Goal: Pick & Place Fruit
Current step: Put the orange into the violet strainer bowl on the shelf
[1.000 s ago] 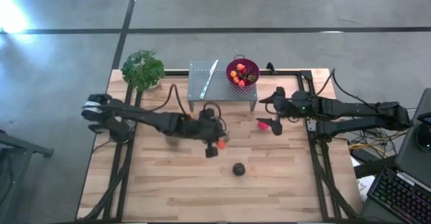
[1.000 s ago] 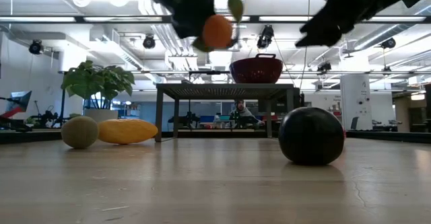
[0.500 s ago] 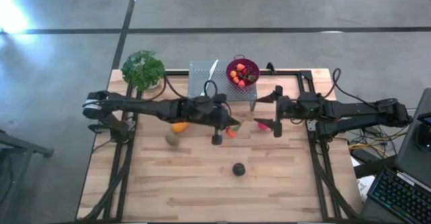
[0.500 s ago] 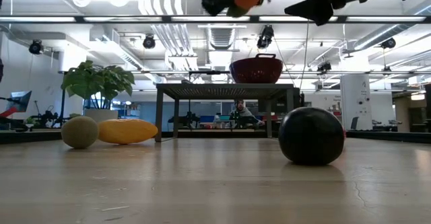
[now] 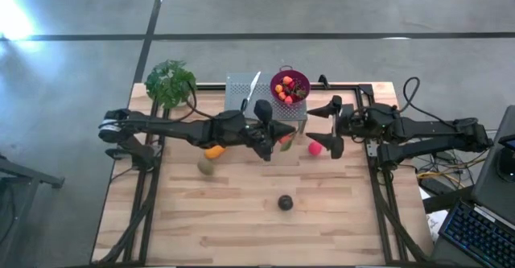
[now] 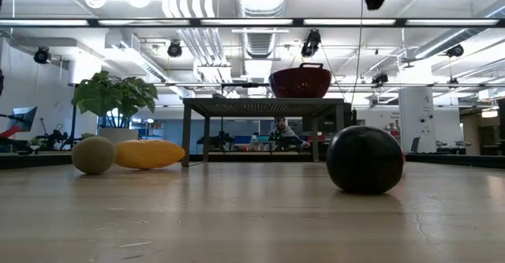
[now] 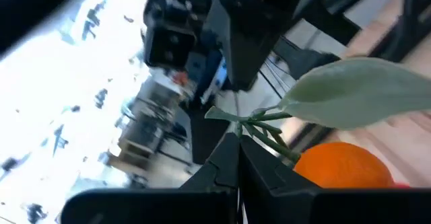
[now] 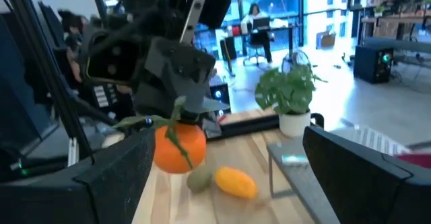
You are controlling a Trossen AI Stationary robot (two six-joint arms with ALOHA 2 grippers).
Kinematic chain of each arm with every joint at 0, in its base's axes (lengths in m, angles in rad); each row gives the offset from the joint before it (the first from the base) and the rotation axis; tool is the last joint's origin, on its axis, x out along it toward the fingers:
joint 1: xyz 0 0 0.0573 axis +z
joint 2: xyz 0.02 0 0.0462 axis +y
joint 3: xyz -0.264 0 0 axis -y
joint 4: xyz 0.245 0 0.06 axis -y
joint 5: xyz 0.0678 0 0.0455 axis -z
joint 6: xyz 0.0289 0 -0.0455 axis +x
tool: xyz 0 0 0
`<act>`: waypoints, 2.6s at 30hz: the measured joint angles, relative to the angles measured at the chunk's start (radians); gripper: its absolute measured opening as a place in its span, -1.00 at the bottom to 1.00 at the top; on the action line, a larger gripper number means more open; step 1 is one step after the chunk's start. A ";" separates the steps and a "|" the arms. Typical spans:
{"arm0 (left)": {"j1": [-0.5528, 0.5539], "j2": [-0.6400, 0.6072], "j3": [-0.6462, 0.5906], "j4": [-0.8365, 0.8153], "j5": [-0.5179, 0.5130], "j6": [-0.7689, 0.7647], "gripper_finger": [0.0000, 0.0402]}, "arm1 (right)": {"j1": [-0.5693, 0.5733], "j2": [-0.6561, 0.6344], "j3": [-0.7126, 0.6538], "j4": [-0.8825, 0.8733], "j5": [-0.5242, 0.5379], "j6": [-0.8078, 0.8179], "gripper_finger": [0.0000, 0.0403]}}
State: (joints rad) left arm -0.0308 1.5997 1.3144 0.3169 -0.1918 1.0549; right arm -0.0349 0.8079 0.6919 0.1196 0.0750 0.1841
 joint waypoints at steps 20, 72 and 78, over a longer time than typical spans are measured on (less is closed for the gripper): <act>0.039 0.079 0.047 0.156 0.047 0.177 -1.00 | 0.000 0.058 0.075 0.010 -0.026 0.004 0.61; 0.044 0.079 0.042 0.185 0.032 0.059 -0.17 | 0.000 0.056 0.075 0.026 -0.026 0.008 -0.96; 0.043 0.079 0.043 0.202 0.022 0.068 0.17 | -0.010 0.046 0.075 0.013 -0.026 0.008 -0.96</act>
State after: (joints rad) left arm 0.0121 1.6791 1.3571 0.5194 -0.1699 1.1231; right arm -0.0448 0.8536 0.7673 0.1321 0.0488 0.1917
